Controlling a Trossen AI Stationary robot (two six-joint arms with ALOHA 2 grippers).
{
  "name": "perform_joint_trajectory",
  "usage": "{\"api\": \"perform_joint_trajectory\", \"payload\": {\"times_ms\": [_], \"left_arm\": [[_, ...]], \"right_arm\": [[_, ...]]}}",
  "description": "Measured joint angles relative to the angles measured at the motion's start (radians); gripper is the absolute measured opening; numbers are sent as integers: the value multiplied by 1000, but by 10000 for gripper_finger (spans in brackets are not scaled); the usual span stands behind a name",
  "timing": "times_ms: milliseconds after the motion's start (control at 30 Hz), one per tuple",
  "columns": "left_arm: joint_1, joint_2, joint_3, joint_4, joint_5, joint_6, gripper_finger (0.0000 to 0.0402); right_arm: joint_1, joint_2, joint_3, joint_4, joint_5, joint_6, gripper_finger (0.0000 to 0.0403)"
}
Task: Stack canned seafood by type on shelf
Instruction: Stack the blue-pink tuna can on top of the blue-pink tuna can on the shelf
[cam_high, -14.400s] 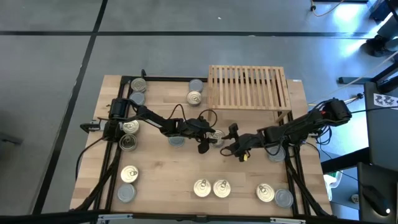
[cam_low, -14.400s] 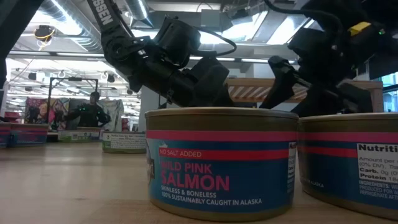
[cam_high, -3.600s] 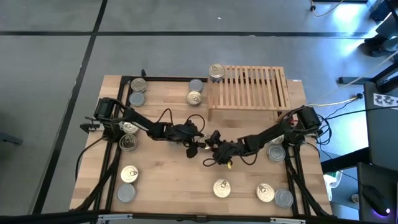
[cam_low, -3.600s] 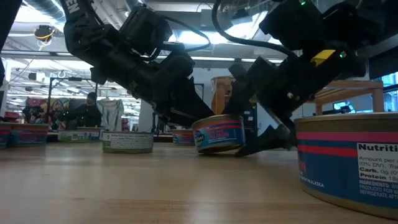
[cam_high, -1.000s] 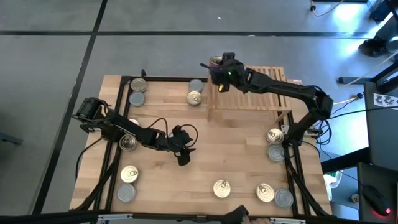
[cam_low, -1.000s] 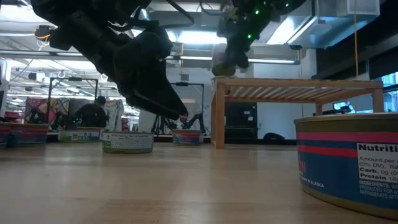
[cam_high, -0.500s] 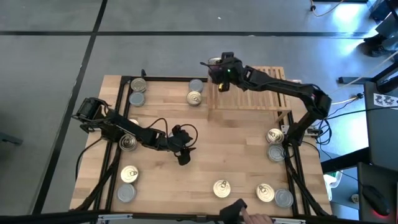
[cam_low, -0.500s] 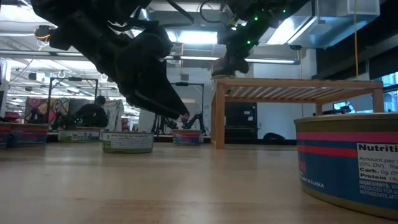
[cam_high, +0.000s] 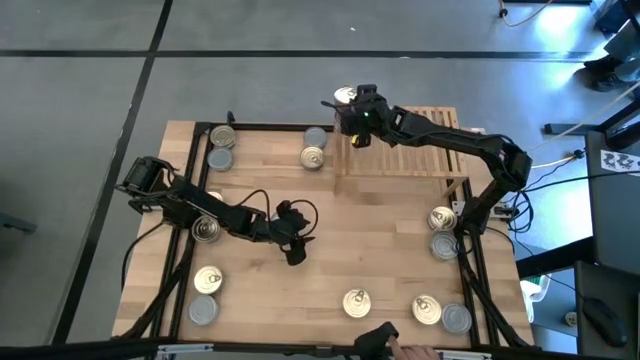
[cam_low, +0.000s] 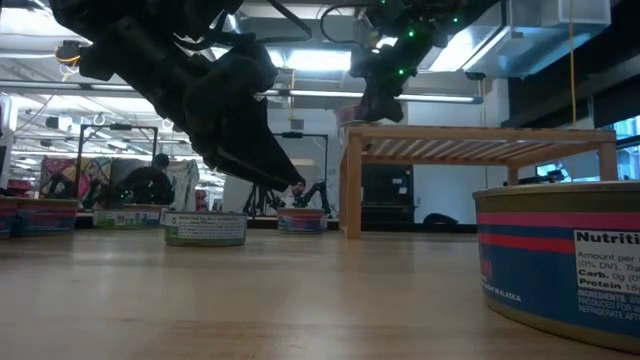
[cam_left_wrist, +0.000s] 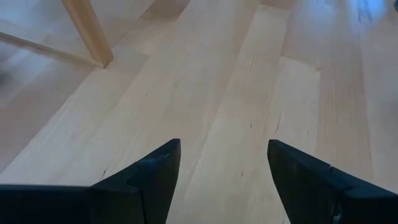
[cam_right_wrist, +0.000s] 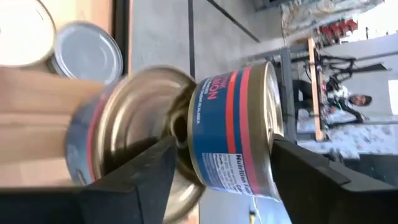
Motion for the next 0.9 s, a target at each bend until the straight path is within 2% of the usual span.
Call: {"api": "perform_joint_trajectory", "payload": {"times_ms": [167, 367, 533, 900], "left_arm": [[0, 0, 0, 0, 0, 8, 239], [0, 0, 0, 0, -5, 16, 239], [0, 0, 0, 0, -5, 16, 239], [0, 0, 0, 0, -5, 16, 239]], "right_arm": [[1, -1, 1, -10, 1, -6, 212], [1, -3, 1, -13, -1, -9, 148], [2, -3, 2, -42, -47, -11, 105], [1, 0, -2, -85, -56, -8, 78]]}}
